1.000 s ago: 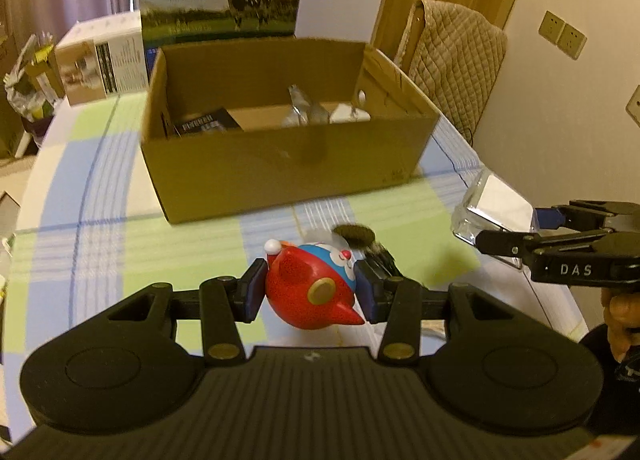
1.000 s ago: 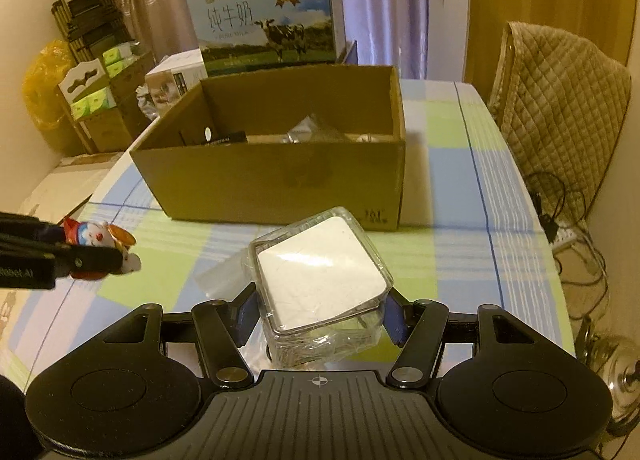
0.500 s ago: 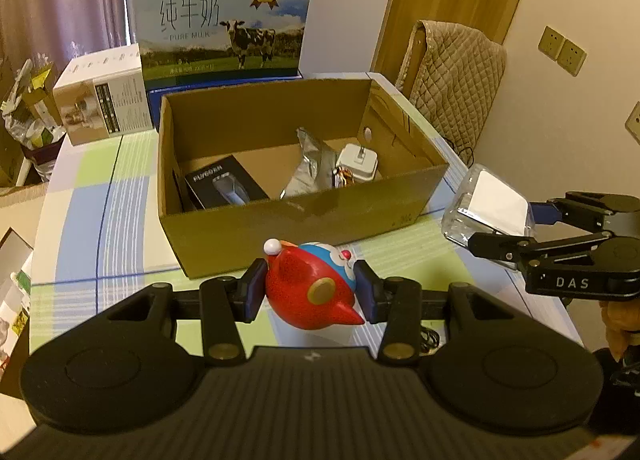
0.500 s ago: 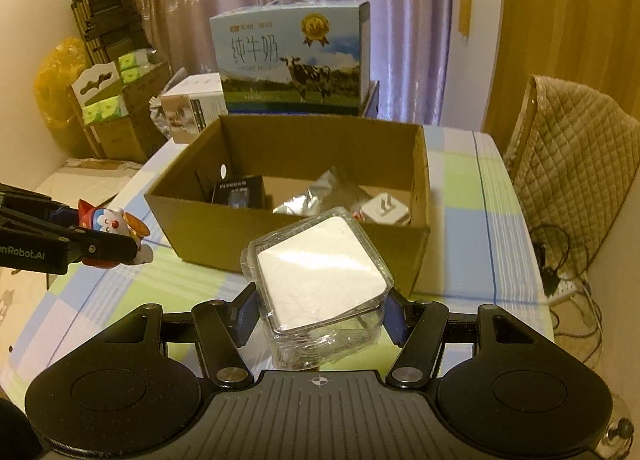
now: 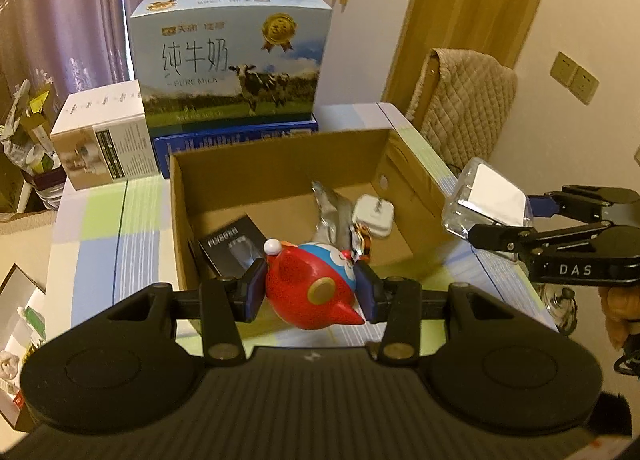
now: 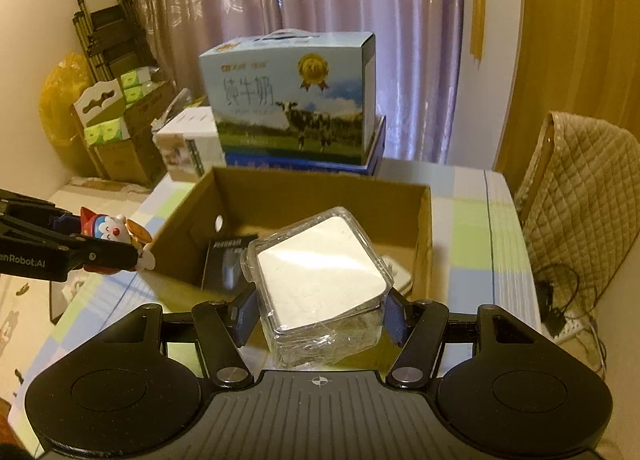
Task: Organize objects
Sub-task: 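Lift the Doraemon toy and swab box and carry both over the cardboard box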
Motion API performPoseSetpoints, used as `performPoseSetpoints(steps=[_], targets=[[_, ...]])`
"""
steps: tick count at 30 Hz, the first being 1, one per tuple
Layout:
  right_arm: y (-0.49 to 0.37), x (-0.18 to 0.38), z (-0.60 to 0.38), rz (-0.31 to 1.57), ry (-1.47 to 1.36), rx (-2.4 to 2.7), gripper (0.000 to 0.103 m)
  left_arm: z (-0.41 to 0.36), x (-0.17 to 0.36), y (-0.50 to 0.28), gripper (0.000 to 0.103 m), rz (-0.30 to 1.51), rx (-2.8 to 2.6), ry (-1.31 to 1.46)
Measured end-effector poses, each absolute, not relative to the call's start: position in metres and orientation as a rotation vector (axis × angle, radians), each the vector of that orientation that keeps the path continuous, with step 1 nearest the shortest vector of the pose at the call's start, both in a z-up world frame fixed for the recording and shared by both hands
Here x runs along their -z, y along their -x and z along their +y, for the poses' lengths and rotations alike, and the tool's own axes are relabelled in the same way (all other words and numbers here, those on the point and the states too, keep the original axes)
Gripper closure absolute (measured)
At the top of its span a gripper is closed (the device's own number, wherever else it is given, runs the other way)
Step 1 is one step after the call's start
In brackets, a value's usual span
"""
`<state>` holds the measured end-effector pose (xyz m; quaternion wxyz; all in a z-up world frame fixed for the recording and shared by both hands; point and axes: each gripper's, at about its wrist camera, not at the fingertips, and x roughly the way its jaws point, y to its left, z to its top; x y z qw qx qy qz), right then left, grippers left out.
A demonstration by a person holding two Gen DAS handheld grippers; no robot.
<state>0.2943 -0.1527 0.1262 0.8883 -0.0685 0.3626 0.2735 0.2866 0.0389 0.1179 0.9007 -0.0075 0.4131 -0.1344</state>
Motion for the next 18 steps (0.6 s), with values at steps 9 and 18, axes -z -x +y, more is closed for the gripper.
performPoseSetpoints(steps=[9, 18], targets=[[-0.348, -0.117, -0.140, 0.796, 0.110, -0.553, 0.044, 0.043, -0.110, -0.336, 0.062, 0.880, 0.250, 0.035], [-0.368, -0.103, -0.139, 0.820, 0.098, -0.539, 0.044, 0.041, -0.091, -0.364, 0.062, 0.911, 0.243, 0.055]])
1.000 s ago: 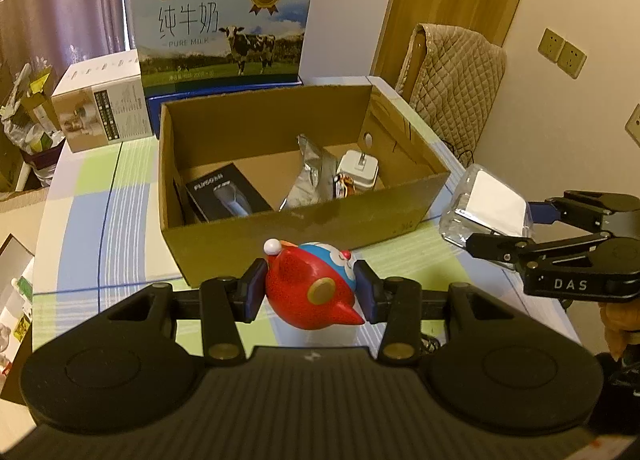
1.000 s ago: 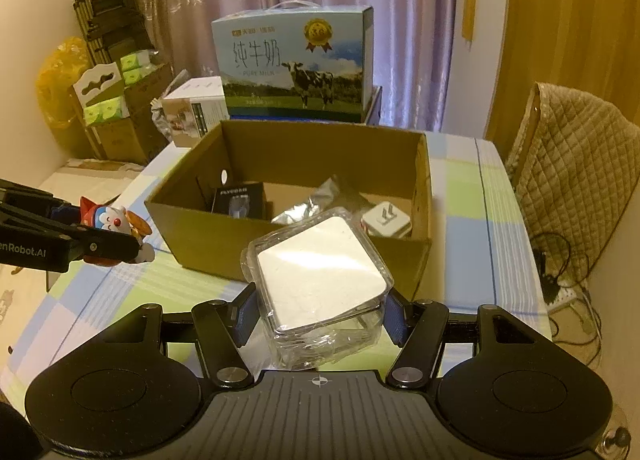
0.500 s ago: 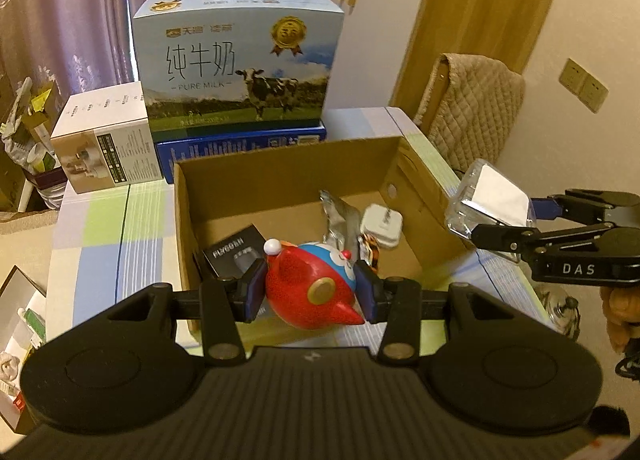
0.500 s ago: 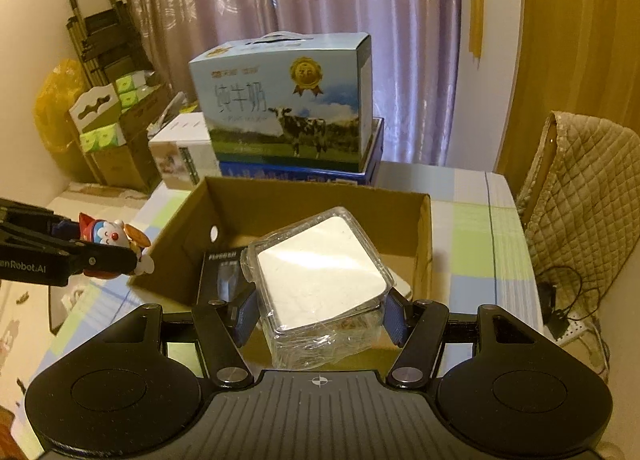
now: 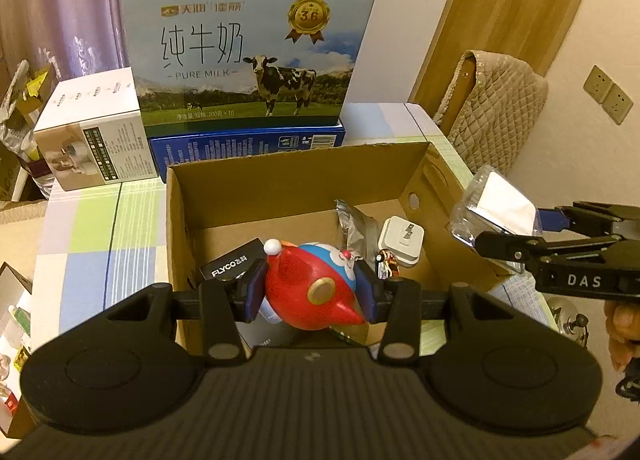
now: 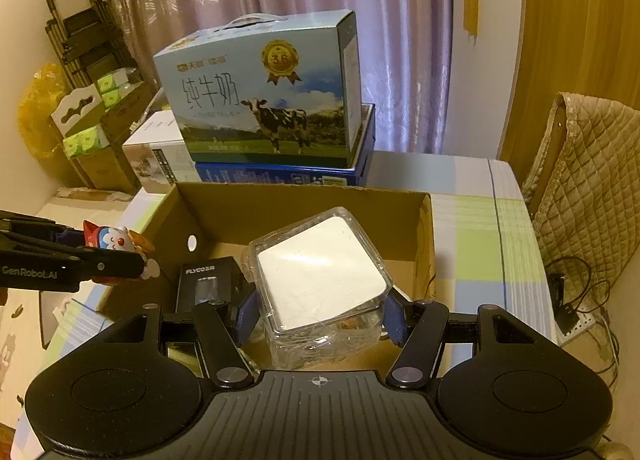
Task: Organize objects
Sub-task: 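Lift the Doraemon toy and swab box and carry both over the cardboard box, then lower both items into the cardboard box and open both tools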
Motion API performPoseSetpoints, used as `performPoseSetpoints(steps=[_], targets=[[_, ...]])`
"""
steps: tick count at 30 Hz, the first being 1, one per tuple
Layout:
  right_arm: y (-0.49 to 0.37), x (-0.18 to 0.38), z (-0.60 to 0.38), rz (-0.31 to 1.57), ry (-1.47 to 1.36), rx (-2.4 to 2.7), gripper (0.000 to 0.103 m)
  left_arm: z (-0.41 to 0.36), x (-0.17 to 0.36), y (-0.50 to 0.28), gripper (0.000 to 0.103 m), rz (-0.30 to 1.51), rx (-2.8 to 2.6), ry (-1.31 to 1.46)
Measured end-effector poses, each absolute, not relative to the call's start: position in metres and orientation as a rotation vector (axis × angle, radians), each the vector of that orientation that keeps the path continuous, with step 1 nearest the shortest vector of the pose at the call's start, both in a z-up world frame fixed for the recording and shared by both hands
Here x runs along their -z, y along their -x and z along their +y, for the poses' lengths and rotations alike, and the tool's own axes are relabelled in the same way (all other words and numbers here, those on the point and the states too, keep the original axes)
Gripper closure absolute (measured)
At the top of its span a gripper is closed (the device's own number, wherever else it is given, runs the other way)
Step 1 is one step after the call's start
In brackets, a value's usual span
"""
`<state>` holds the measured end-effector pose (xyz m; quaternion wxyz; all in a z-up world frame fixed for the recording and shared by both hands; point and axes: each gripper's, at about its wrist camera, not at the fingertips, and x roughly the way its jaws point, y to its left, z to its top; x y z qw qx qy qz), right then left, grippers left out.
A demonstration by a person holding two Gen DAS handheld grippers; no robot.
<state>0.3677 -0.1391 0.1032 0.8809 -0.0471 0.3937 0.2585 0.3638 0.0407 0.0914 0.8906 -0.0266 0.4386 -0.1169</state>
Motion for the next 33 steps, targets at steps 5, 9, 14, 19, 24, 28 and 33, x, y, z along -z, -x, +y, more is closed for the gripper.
performPoseSetpoints(steps=[5, 9, 14, 19, 24, 28, 33], targets=[[-0.373, -0.096, -0.141, 0.834, 0.086, -0.535, 0.044, 0.040, -0.085, -0.374, 0.052, 0.885, 0.212, 0.078], [-0.374, -0.091, -0.143, 0.843, 0.081, -0.536, 0.044, 0.040, -0.083, -0.374, 0.052, 0.888, 0.212, 0.070], [-0.375, -0.087, -0.145, 0.853, 0.080, -0.530, 0.044, 0.042, -0.082, -0.370, 0.052, 0.896, 0.210, 0.053], [-0.374, -0.088, -0.146, 0.852, 0.081, -0.526, 0.044, 0.044, -0.083, -0.369, 0.051, 0.894, 0.206, 0.048], [-0.375, -0.091, -0.146, 0.846, 0.085, -0.527, 0.044, 0.046, -0.084, -0.367, 0.051, 0.895, 0.203, 0.047], [-0.378, -0.091, -0.146, 0.849, 0.060, -0.532, 0.044, 0.047, -0.084, -0.365, 0.049, 0.895, 0.202, 0.043], [-0.383, -0.086, -0.147, 0.840, 0.029, -0.556, 0.030, 0.048, -0.081, -0.361, 0.044, 0.898, 0.199, 0.038]])
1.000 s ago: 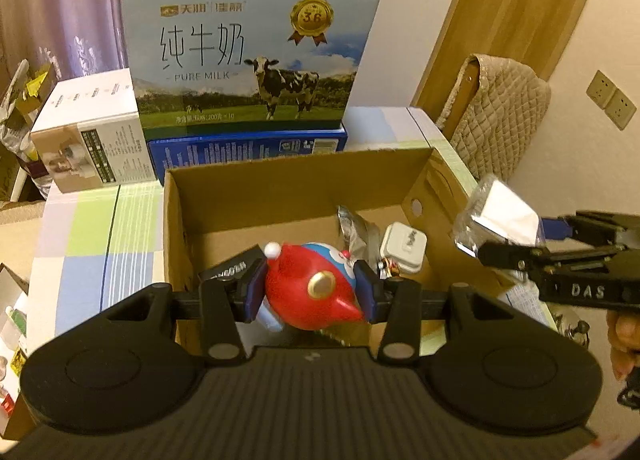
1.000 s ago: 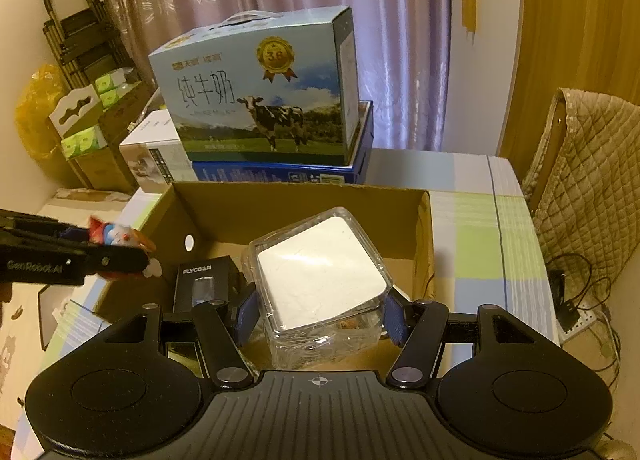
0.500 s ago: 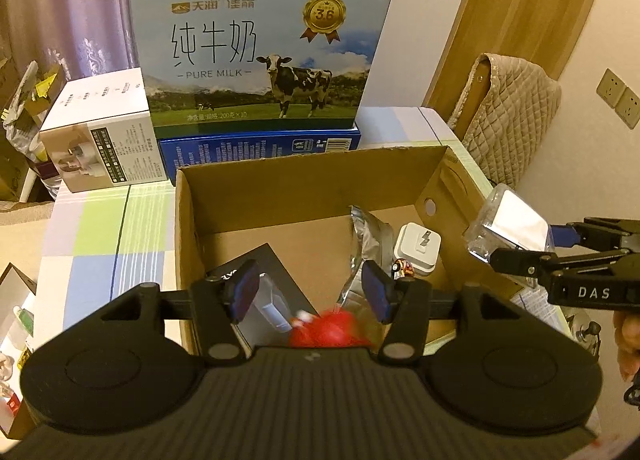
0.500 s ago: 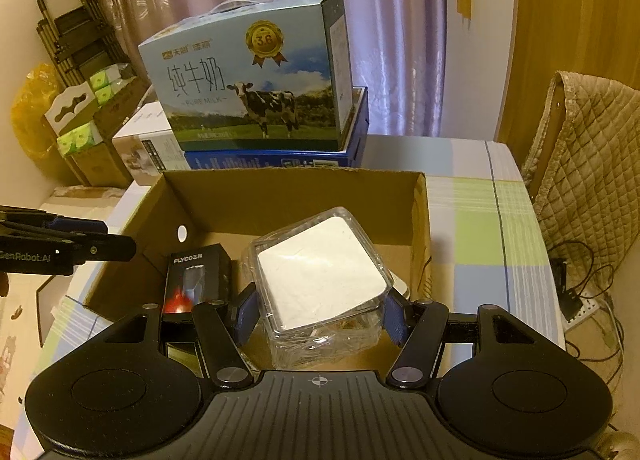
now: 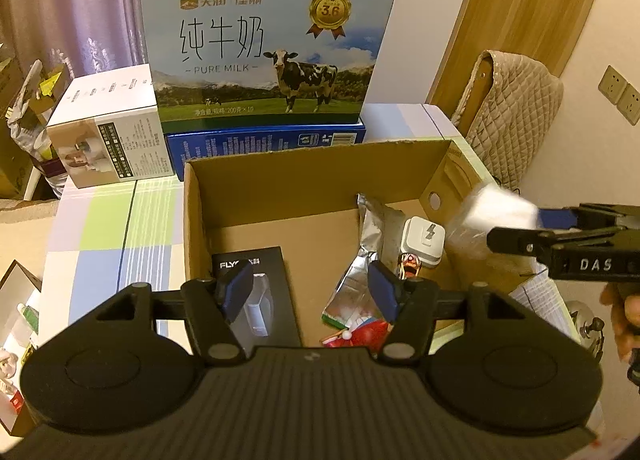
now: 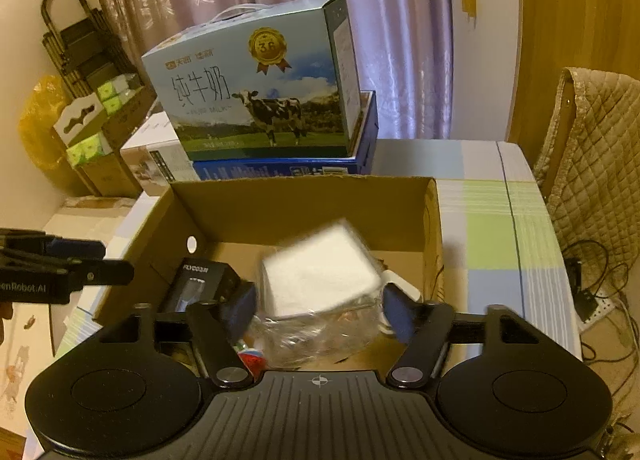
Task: Organize objects
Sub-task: 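Lower both items into the cardboard box and open both tools, then move both tools back over the remaining items on the table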
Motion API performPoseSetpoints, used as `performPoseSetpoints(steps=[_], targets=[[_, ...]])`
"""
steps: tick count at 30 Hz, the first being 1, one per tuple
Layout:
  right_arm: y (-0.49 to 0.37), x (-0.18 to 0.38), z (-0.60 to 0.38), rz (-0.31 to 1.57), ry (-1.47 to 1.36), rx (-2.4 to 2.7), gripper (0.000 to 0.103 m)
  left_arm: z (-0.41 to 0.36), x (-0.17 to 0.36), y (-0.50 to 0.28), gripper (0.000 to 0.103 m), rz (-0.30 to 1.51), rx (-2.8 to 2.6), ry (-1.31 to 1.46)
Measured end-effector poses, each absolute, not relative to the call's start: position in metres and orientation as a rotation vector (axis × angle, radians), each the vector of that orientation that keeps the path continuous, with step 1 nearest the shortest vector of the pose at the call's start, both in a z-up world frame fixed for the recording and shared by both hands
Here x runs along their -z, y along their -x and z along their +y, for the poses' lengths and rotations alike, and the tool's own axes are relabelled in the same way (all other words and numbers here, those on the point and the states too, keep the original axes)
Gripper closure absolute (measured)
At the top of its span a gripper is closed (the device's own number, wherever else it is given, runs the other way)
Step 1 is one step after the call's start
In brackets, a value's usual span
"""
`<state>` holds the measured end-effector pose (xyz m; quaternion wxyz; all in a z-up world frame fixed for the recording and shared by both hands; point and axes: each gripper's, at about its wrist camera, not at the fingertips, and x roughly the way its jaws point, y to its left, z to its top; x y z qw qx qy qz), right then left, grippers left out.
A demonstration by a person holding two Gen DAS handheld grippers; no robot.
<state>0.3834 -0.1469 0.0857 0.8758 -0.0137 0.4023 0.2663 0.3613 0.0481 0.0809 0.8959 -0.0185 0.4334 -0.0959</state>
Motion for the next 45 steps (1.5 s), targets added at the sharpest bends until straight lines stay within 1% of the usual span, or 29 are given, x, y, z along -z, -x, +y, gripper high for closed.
performPoseSetpoints(steps=[4, 10, 12, 14, 19, 22, 26, 33, 38, 45], targets=[[-0.381, -0.088, -0.154, 0.820, -0.003, -0.527, 0.030, 0.047, -0.079, -0.356, 0.038, 0.894, 0.196, 0.029], [-0.363, -0.094, -0.164, 0.821, 0.002, -0.524, 0.030, 0.039, -0.079, -0.337, 0.035, 0.880, 0.200, 0.002], [-0.352, -0.096, -0.169, 0.818, -0.001, -0.526, 0.030, 0.035, -0.081, -0.326, 0.032, 0.875, 0.204, -0.001], [-0.339, -0.098, -0.174, 0.819, -0.006, -0.527, 0.030, 0.032, -0.084, -0.313, 0.030, 0.868, 0.205, 0.003], [-0.298, -0.102, -0.183, 0.821, 0.006, -0.536, 0.030, 0.023, -0.089, -0.277, 0.029, 0.868, 0.218, 0.010], [-0.269, -0.103, -0.189, 0.814, 0.037, -0.547, 0.030, 0.017, -0.092, -0.253, 0.027, 0.864, 0.225, 0.004], [-0.232, -0.104, -0.201, 0.798, 0.043, -0.541, 0.030, 0.010, -0.095, -0.220, 0.019, 0.853, 0.224, -0.007], [-0.165, -0.095, -0.223, 0.798, 0.032, -0.537, 0.030, 0.005, -0.086, -0.160, 0.010, 0.844, 0.208, -0.014], [-0.128, -0.085, -0.233, 0.828, 0.007, -0.532, 0.030, 0.009, -0.071, -0.125, 0.008, 0.869, 0.168, 0.010], [-0.092, -0.067, -0.242, 0.866, 0.006, -0.526, 0.030, 0.015, -0.050, -0.087, 0.008, 0.907, 0.122, 0.057]])
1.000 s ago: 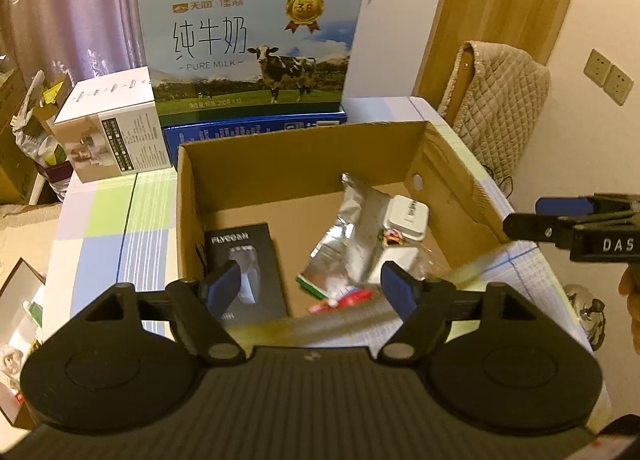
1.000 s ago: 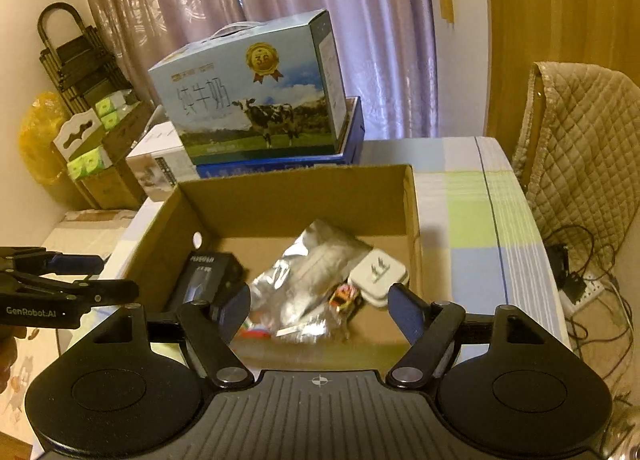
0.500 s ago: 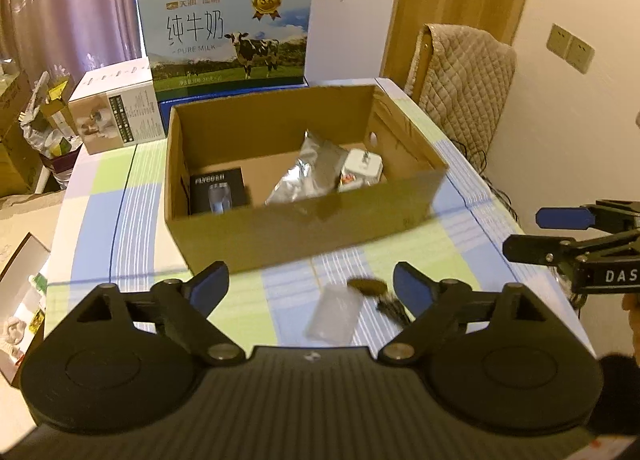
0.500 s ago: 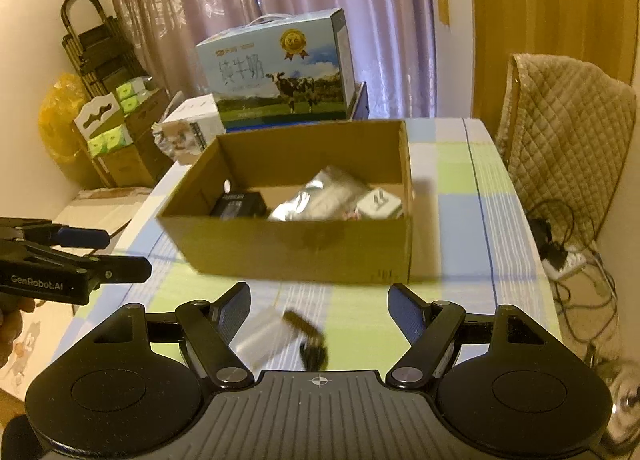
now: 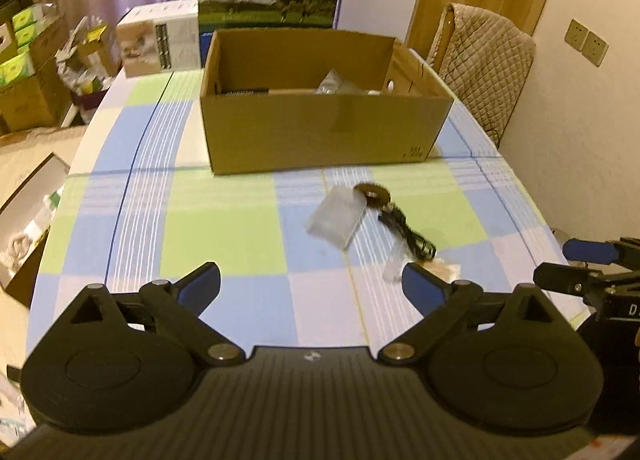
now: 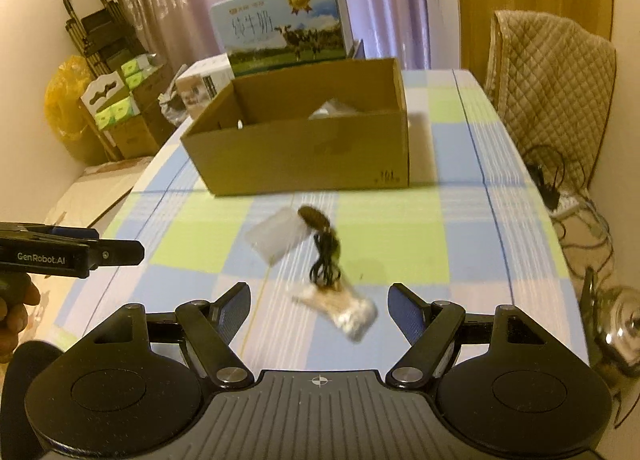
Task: Organize objects
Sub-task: 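Move both tools back over the remaining items on the table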
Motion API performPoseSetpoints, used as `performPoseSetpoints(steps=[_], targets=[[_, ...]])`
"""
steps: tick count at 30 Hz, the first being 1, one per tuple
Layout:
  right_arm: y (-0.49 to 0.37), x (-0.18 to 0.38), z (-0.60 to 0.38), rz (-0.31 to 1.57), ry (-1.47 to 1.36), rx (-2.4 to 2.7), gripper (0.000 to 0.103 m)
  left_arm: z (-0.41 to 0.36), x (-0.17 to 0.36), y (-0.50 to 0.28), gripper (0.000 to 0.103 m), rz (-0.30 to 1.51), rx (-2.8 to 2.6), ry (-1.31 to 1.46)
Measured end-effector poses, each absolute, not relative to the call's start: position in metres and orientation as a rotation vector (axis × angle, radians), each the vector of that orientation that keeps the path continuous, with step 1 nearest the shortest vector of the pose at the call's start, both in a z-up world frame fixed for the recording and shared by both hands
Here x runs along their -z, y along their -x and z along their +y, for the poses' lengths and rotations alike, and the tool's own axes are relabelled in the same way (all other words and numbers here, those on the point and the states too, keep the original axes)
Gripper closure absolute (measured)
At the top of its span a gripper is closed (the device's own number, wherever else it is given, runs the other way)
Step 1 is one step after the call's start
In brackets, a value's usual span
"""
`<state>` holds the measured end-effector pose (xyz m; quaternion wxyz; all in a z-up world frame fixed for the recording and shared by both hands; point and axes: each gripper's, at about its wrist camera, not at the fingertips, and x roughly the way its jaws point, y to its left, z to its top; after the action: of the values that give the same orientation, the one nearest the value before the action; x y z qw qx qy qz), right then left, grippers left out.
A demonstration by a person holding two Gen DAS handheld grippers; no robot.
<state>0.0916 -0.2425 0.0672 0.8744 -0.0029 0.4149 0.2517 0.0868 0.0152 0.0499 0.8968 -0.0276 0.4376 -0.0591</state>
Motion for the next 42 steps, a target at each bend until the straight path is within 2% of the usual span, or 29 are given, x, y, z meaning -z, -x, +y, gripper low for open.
performPoseSetpoints(steps=[20, 42], targets=[[-0.071, -0.054, -0.247, 0.900, -0.002, -0.527, 0.030, 0.015, -0.039, -0.065, 0.007, 0.919, 0.113, 0.060], [-0.096, -0.023, -0.250, 0.944, 0.064, -0.552, 0.030, 0.002, -0.018, -0.091, 0.007, 0.956, 0.138, 0.003]])
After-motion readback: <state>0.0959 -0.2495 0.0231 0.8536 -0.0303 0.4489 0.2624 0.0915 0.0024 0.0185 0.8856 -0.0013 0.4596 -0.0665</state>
